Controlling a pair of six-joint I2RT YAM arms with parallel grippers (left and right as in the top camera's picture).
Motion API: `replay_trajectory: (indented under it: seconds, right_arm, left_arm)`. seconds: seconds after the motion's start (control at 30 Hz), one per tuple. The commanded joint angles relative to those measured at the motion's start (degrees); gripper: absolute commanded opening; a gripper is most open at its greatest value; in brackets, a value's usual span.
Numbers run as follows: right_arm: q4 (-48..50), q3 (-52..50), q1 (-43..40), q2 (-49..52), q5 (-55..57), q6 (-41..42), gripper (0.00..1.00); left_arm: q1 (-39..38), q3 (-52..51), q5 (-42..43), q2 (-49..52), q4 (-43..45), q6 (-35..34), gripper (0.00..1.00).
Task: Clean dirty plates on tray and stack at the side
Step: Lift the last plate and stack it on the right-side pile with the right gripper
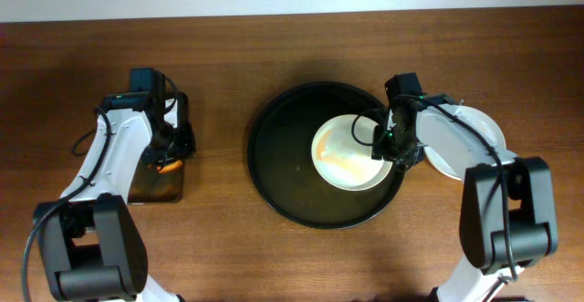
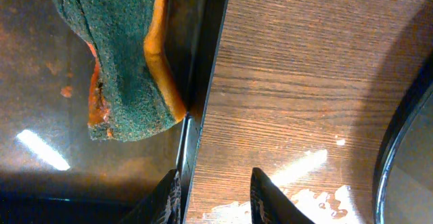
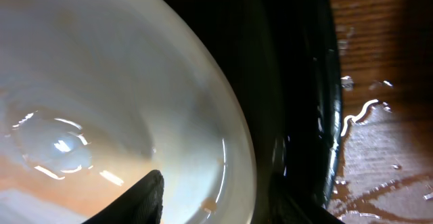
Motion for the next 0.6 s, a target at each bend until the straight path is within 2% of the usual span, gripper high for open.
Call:
replay_trajectory:
  seconds: [0.0,0.07,0.13,0.17,0.3,0.4,0.57]
  right_arm:
    - [1.3,0.0,-0.4,2.5,-0.3,0.7,0.49]
    - [1.8,-0.4,-0.4,3.1,-0.3,0.7,0.36]
    - [1.9,-0.4,-0.4,3.1,-0.3,0.7,0.09]
    - [1.8,-0.4,-0.4,3.1,-0.3,0.7,0.04]
    - [2.1,-0.3,-0.4,2.7,-0.3,0.7,0.04]
    - [1.8,0.5,-0.4,-2.7,0.2,-1.7,0.04]
    - [1.7,0.6,3.0,-13.2,11.4,-5.8,0.04]
  left_arm:
    - [0.0,0.0,0.6,-0.1,0.0,-0.1,0.32]
    - [0.0,0.0,0.6,-0.1,0.0,-0.1,0.32]
    - [0.0,0.0,0.6,-0.1,0.0,-0.1,0.32]
    - [0.0,0.0,0.6,-0.1,0.0,-0.1,0.32]
    - [0.0,0.0,0.6,-0.1,0.0,-0.1,0.32]
    - [0.0,0.0,0.6,-0.1,0.0,-0.1,0.32]
    - [0.0,0.0,0.6,-0.1,0.2,-0.1,0.32]
